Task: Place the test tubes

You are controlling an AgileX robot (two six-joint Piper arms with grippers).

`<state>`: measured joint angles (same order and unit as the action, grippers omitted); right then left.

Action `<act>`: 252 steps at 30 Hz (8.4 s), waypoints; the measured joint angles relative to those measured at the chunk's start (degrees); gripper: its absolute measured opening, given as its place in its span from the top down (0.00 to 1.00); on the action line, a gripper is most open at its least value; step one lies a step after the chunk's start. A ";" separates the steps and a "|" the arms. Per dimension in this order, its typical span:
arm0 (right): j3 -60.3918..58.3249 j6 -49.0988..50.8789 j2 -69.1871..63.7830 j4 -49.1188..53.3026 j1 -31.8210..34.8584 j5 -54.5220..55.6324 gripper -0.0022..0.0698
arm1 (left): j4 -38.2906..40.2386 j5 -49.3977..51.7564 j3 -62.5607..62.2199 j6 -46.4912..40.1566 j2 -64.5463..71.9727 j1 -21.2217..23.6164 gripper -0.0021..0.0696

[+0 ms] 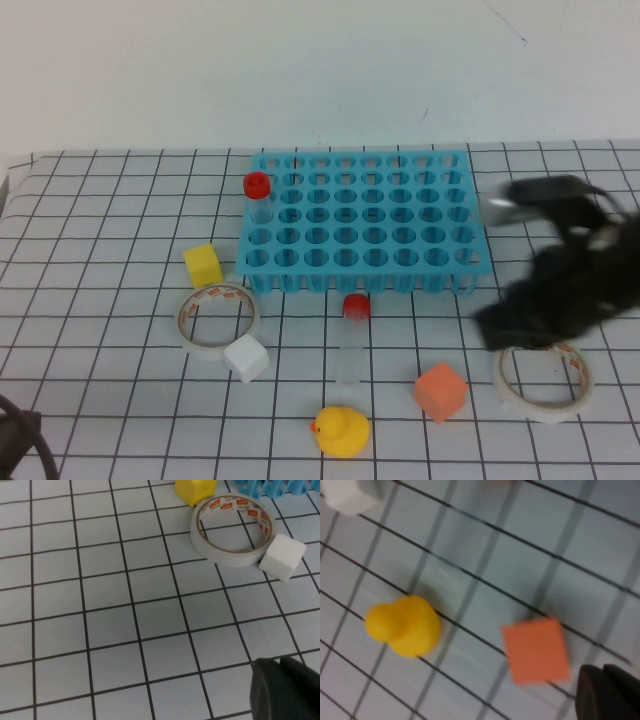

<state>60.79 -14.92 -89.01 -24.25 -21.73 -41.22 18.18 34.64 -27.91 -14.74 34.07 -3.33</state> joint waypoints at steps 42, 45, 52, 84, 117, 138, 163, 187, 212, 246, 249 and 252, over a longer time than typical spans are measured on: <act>39.70 33.27 -35.90 26.38 -21.44 -16.69 0.64 | 1.21 -0.88 0.30 -0.23 0.00 0.00 0.97; 39.83 33.15 -35.90 26.36 -21.44 -16.80 0.64 | 1.56 -0.88 0.30 -0.23 0.00 0.00 0.97; 39.83 33.15 -35.51 26.26 -21.53 -16.80 0.64 | 1.56 -0.88 0.30 -0.23 0.00 0.00 0.97; -3.78 42.48 -1.58 46.49 -34.43 39.55 0.64 | 2.53 -5.22 3.14 -1.37 0.00 0.00 0.97; -11.97 35.30 -9.19 35.03 -34.57 87.86 0.64 | 78.68 -10.63 0.25 -69.36 0.00 -5.80 0.84; -11.97 32.59 -9.67 47.01 -34.57 90.67 0.64 | 76.02 -4.58 0.25 -65.82 7.41 -5.80 0.27; -12.10 31.32 -8.61 45.29 -34.64 89.56 0.55 | 74.85 -4.94 0.13 -66.08 7.76 -5.85 0.61; -12.10 27.50 27.73 40.03 -34.64 7.71 0.93 | 79.52 -9.00 -19.62 -86.08 25.93 -5.85 0.61; -27.53 37.40 67.27 37.27 -34.64 -10.71 0.97 | 79.09 -0.17 -44.26 -86.08 62.20 -5.85 0.61; -27.53 37.81 69.39 38.40 -34.64 -13.41 0.97 | 78.94 -1.03 -48.81 -79.17 63.86 -5.72 0.61; -27.53 37.81 69.39 38.40 -34.64 -13.41 0.97 | 73.08 -5.86 -49.38 -70.87 63.86 -6.23 0.61; -27.53 37.81 69.39 38.40 -34.64 -13.41 0.97 | 59.52 -11.89 -50.38 -55.93 63.86 -7.85 0.61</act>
<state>33.26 22.89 -19.62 14.15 -56.37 -54.63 77.70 22.75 -78.30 -70.66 97.93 -11.18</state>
